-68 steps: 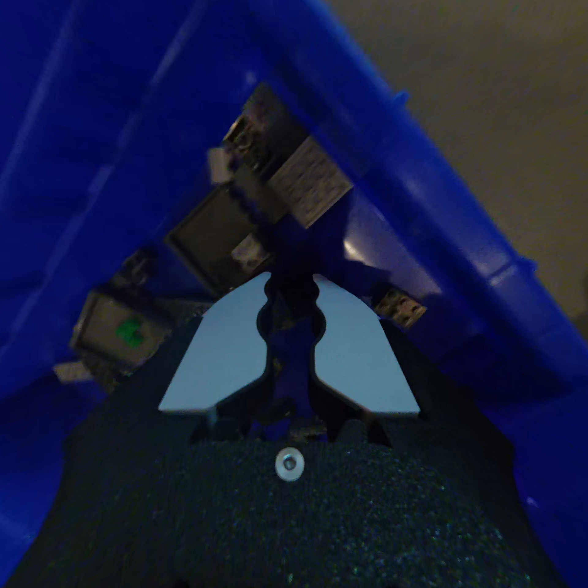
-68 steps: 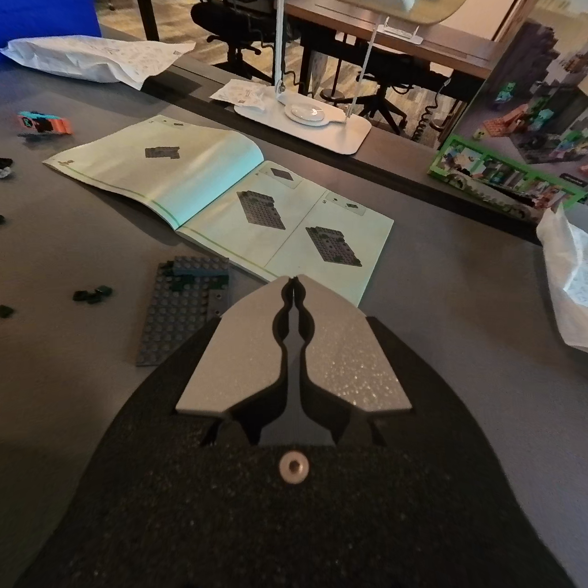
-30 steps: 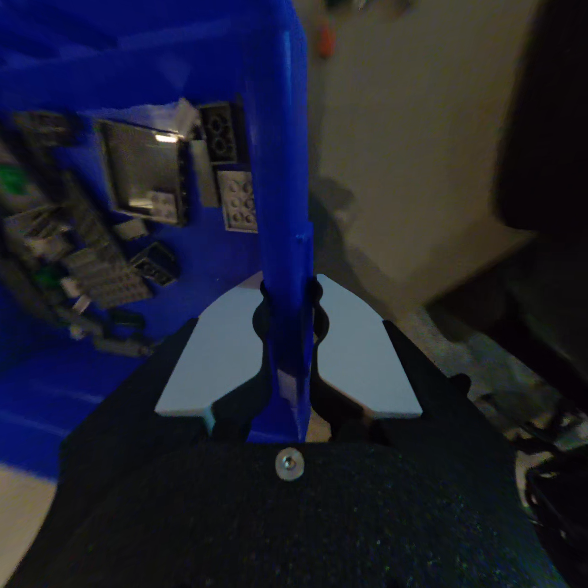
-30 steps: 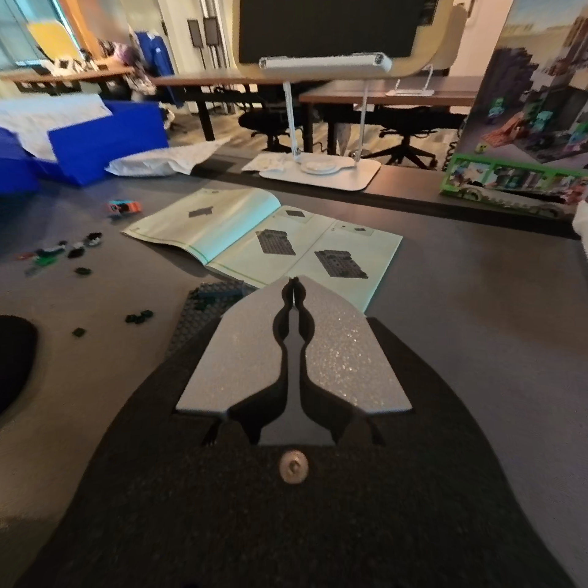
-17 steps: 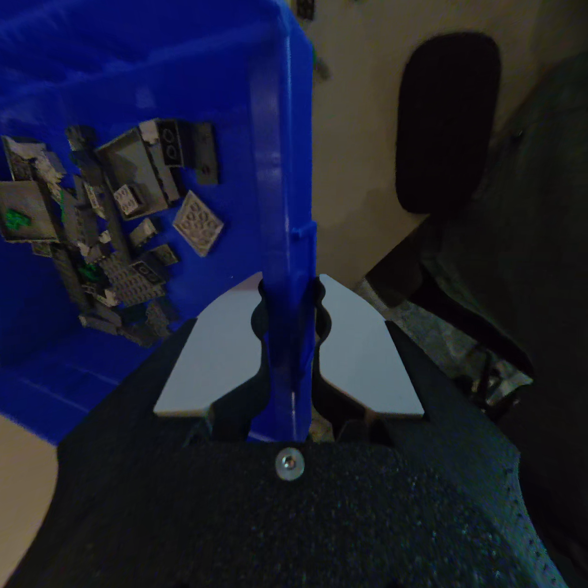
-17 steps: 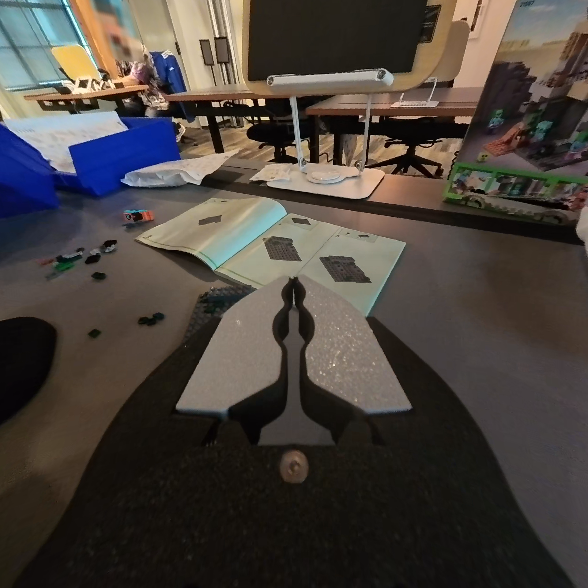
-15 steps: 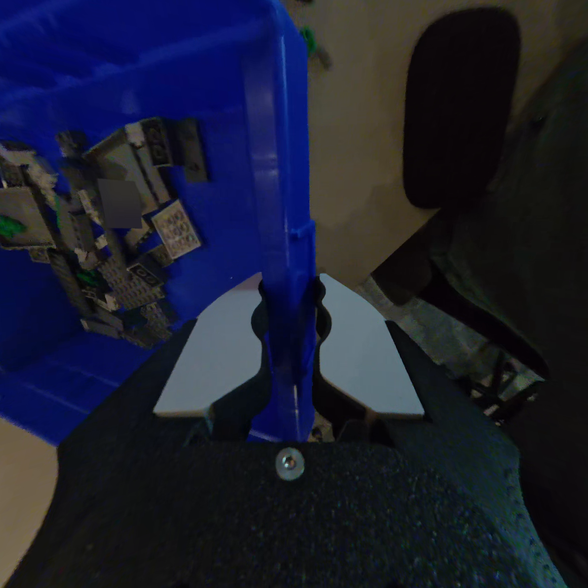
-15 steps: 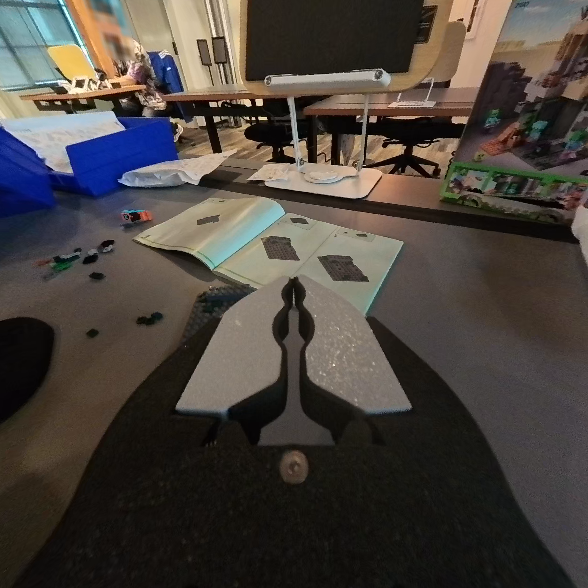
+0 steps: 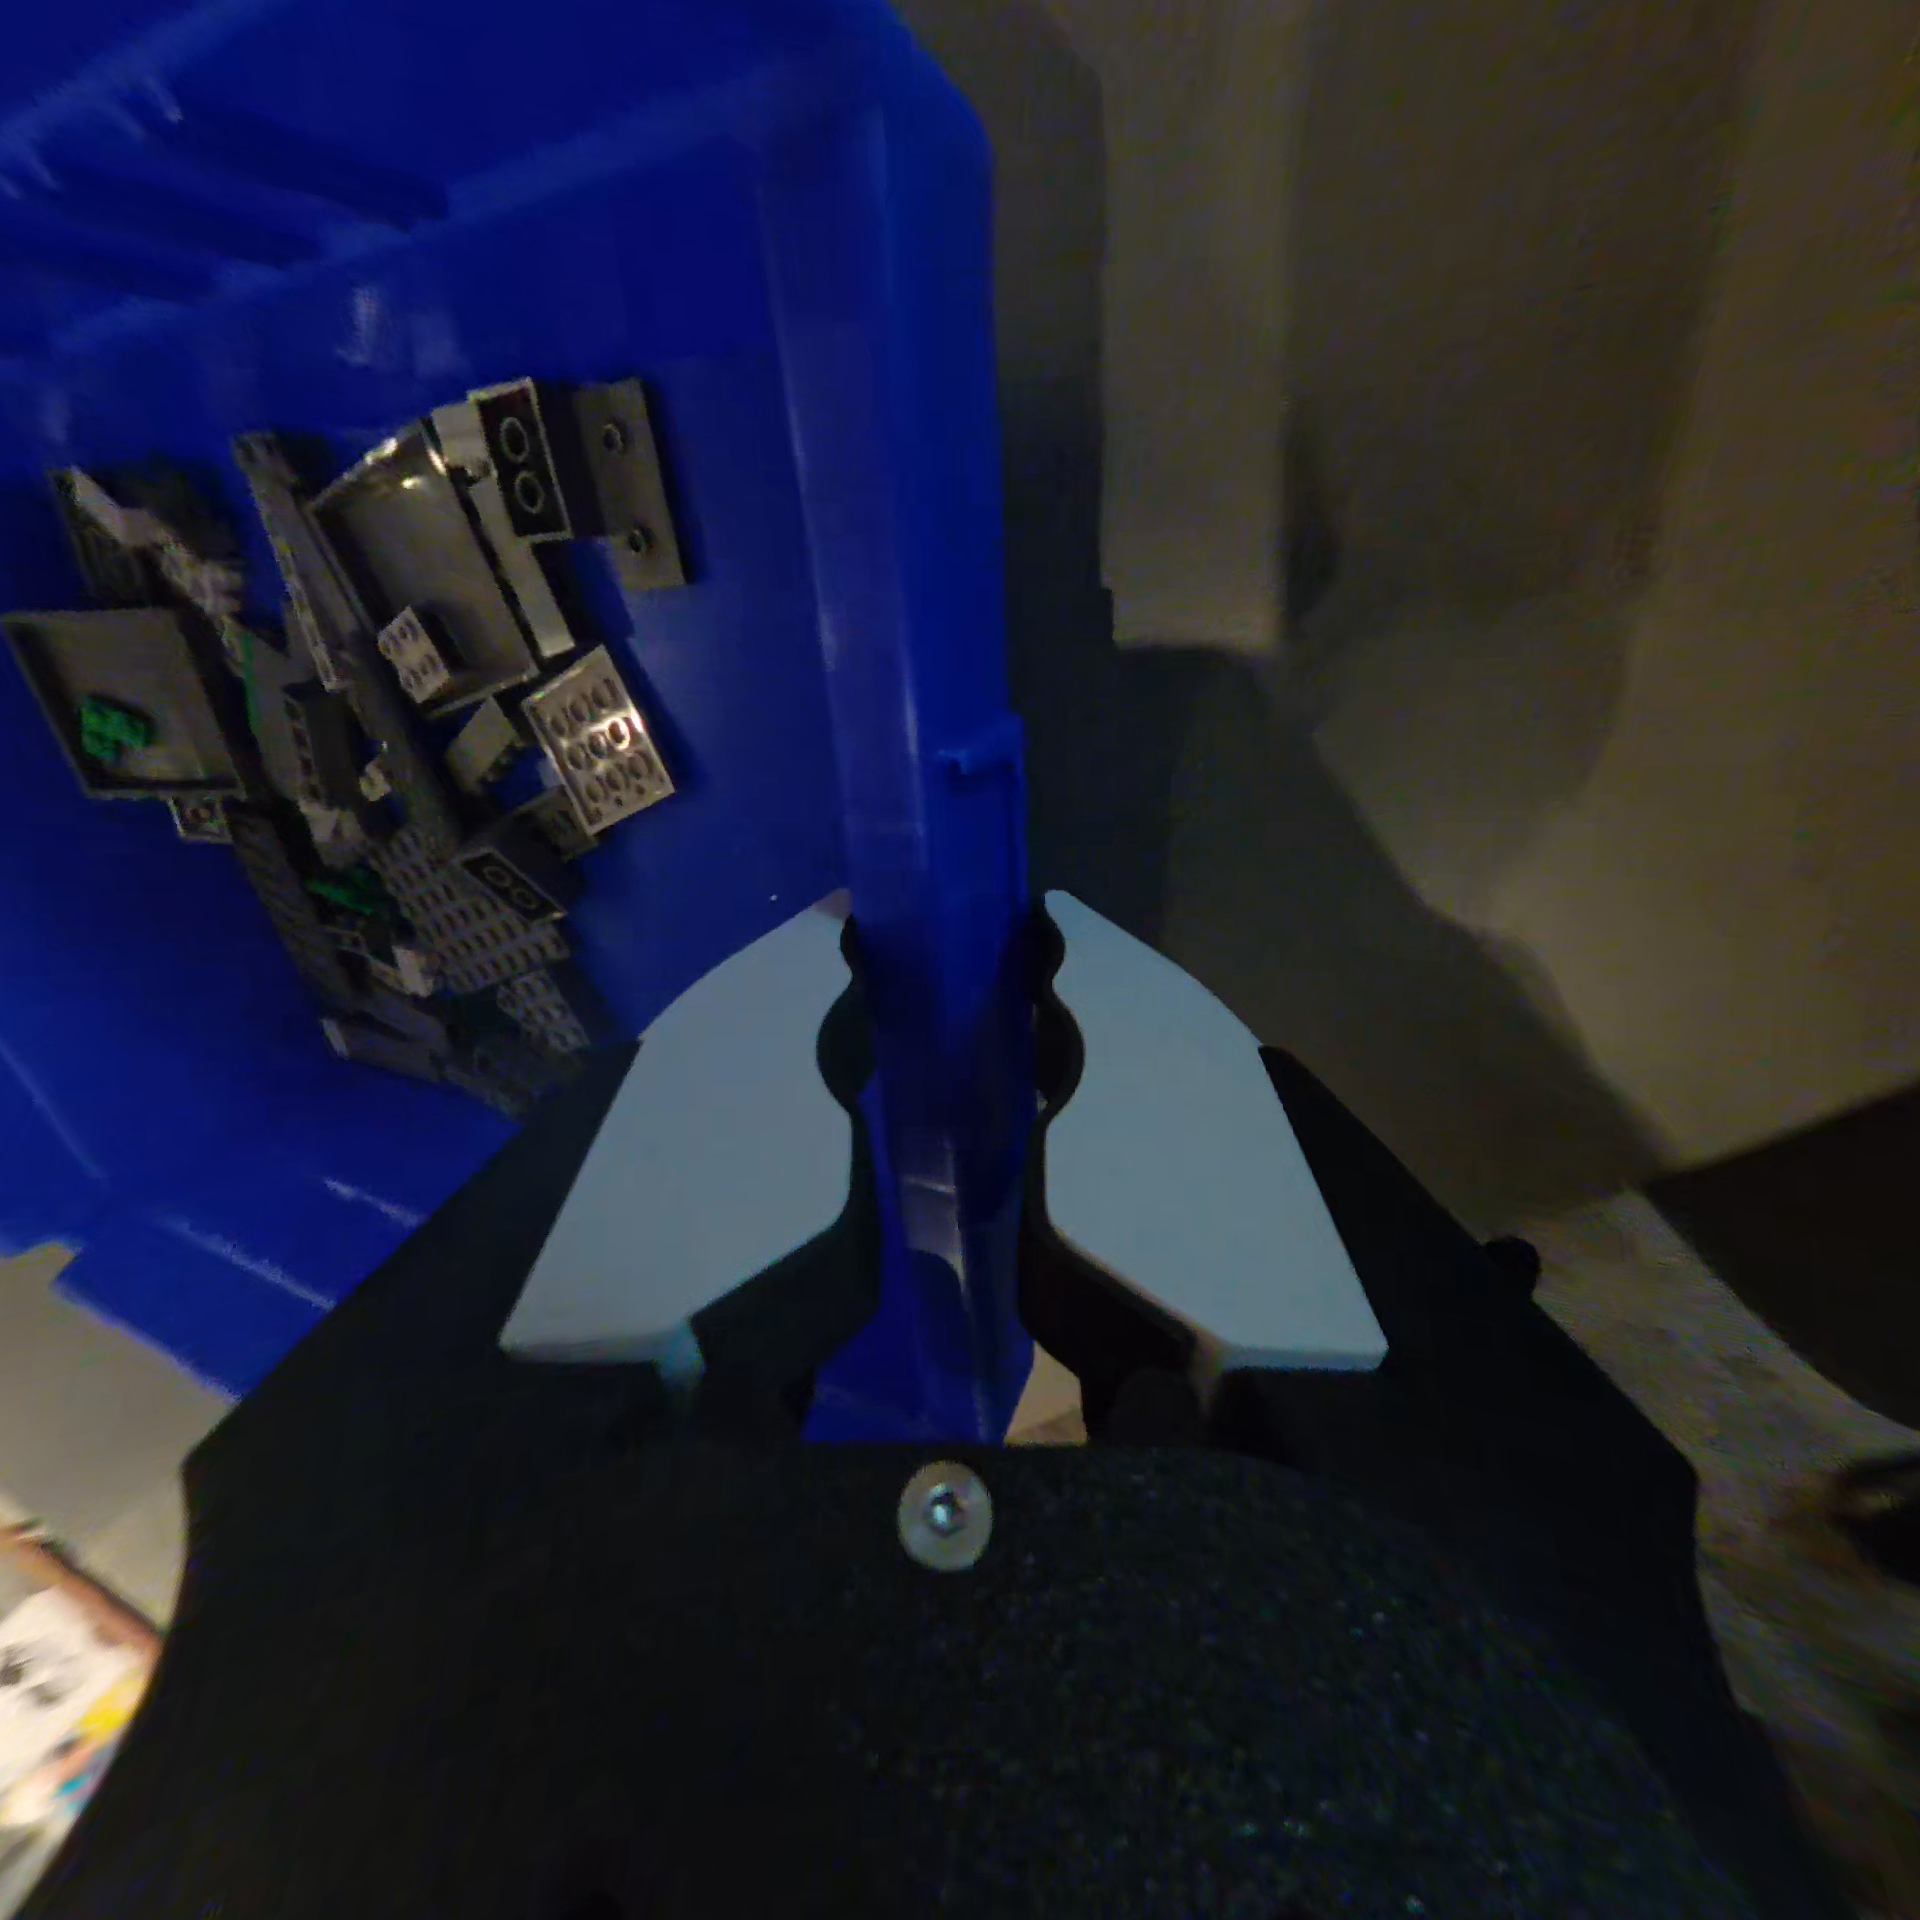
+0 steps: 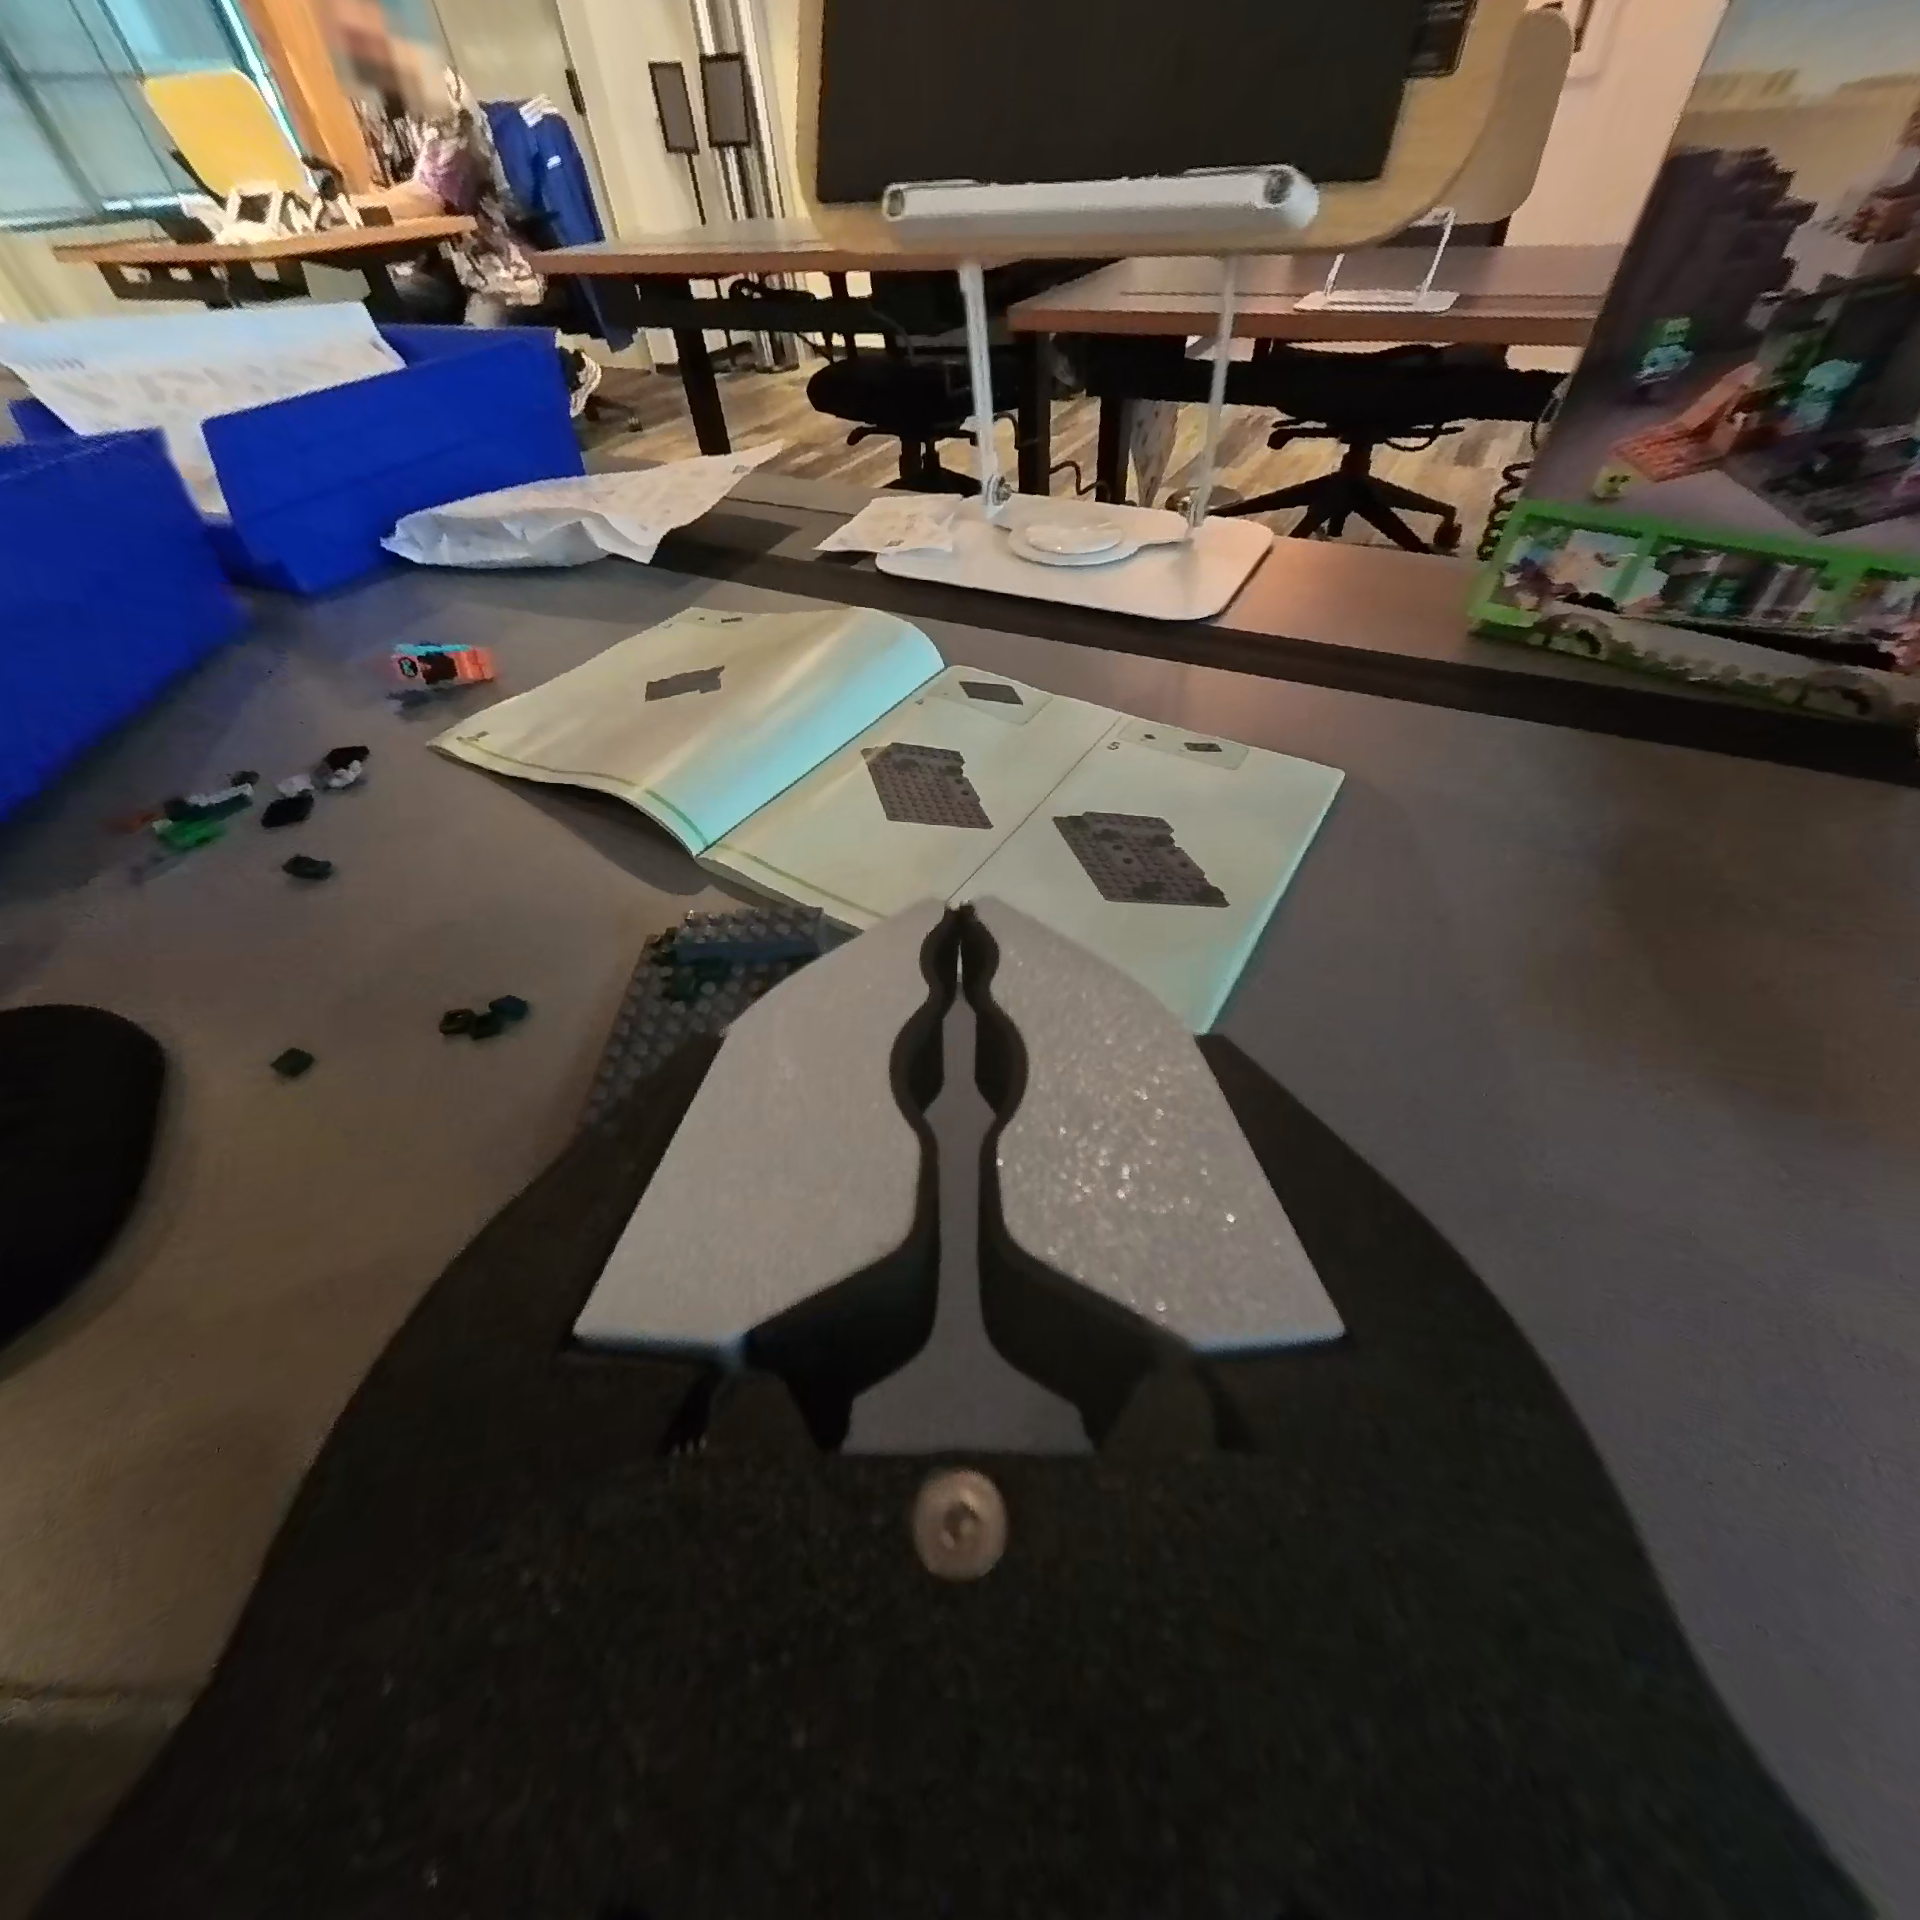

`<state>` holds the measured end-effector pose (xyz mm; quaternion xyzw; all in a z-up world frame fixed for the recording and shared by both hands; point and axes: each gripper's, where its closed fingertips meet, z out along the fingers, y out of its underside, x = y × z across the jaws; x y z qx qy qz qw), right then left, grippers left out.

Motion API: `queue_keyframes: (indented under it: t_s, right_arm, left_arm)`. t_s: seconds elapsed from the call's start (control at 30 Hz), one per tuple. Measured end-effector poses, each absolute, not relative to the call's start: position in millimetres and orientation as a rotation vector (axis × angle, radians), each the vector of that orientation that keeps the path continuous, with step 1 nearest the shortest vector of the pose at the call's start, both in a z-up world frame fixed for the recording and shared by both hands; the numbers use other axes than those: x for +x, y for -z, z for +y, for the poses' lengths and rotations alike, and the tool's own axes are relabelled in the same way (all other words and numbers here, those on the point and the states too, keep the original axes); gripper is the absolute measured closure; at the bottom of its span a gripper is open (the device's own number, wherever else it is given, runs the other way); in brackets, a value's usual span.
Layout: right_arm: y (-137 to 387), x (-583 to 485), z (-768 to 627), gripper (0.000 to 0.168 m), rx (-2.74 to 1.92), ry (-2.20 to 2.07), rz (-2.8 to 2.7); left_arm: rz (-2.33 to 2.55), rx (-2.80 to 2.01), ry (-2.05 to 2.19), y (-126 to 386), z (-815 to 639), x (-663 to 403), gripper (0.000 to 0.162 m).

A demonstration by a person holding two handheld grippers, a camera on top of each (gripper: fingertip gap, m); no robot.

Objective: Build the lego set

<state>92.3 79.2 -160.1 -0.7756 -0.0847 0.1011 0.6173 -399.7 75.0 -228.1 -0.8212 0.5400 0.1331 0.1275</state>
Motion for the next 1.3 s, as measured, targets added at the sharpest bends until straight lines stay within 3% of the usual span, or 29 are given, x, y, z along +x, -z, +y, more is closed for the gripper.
queue_keyframes:
  t_s: [0.37,0.53,0.67,0.8,0.97,1.3]
  right_arm:
    - [163,89,82,0.168,-1.815,-0.186,-0.220]
    - [164,90,83,0.168,-1.827,-0.163,-0.222]
    - [165,88,86,0.168,-1.830,-0.164,-0.227]
    - [165,85,85,0.168,-1.823,-0.166,-0.234]
    - [161,87,84,0.168,-1.813,-0.168,-0.232]
    - [163,92,82,0.168,-1.810,-0.161,-0.232]
  left_arm:
    - [1.550,-2.248,-0.506,243,86,-407,0.132]
    - [1.354,-2.268,-0.115,216,78,-397,0.117]
    - [1.060,-2.159,0.106,160,103,-398,0.127]
    - [0.807,-2.139,0.150,136,139,-414,0.140]
    - [0.665,-2.292,0.085,165,178,-432,0.144]
    - [0.968,-2.606,-0.206,245,198,-454,0.135]
